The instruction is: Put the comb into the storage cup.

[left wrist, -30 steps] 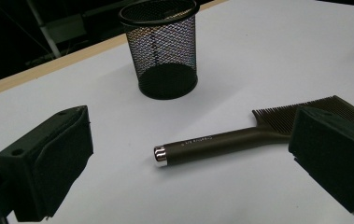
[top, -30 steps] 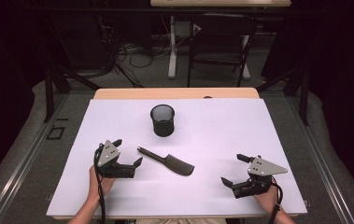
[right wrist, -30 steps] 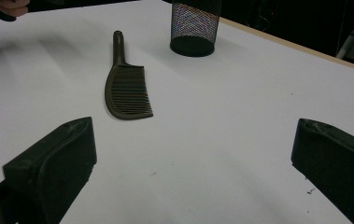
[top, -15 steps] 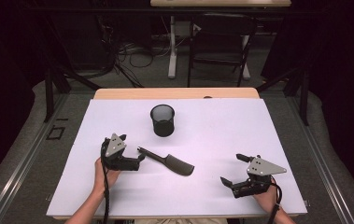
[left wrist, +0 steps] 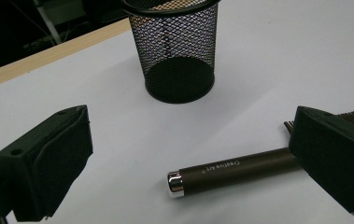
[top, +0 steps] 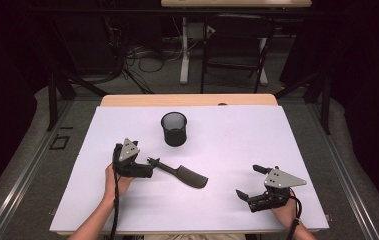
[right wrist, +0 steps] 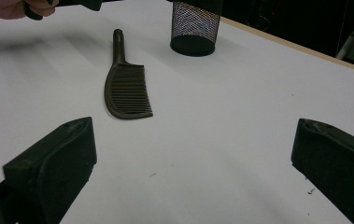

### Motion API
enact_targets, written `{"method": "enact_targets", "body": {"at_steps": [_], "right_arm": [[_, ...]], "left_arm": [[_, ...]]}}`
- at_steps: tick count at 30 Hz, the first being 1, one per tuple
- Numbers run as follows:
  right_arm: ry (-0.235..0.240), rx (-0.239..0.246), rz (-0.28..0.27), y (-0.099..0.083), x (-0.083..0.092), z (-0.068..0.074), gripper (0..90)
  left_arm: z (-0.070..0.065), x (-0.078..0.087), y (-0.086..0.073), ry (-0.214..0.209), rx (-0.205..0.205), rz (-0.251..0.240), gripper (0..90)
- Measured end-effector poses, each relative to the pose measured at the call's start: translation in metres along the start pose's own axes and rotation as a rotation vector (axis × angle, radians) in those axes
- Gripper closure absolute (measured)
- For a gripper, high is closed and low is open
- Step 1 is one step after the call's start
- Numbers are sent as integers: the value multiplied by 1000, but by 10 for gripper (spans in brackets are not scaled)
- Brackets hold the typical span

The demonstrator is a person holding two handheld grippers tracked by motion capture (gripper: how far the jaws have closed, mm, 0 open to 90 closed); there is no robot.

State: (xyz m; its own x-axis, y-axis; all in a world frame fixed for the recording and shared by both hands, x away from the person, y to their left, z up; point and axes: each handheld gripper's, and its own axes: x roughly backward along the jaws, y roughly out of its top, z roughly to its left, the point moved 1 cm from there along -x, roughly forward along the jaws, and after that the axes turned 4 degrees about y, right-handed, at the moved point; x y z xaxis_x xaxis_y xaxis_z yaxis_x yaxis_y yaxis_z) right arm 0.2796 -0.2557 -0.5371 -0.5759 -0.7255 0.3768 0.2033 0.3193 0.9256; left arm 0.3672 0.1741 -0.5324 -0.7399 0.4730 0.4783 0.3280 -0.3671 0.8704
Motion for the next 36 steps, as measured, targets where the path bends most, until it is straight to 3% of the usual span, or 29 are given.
{"method": "enact_targets", "body": {"at_steps": [10,15,22,32,36], "right_arm": [[1,0,0,0,0,0,0],[1,-2,3,0,0,-1,0],[0,2,1,0,0,0,0],[3,3,3,0,0,0,0],[2,-2,4,0,-1,-1,0]], "left_arm": [[2,-10,3,10,-6,35,6],[3,-14,6,15,0,36,79],[1,-21,7,16,-26,63,310],[0,-30,5,-27,-43,131,850],[0,-32,4,-30,-41,152,900]]}}
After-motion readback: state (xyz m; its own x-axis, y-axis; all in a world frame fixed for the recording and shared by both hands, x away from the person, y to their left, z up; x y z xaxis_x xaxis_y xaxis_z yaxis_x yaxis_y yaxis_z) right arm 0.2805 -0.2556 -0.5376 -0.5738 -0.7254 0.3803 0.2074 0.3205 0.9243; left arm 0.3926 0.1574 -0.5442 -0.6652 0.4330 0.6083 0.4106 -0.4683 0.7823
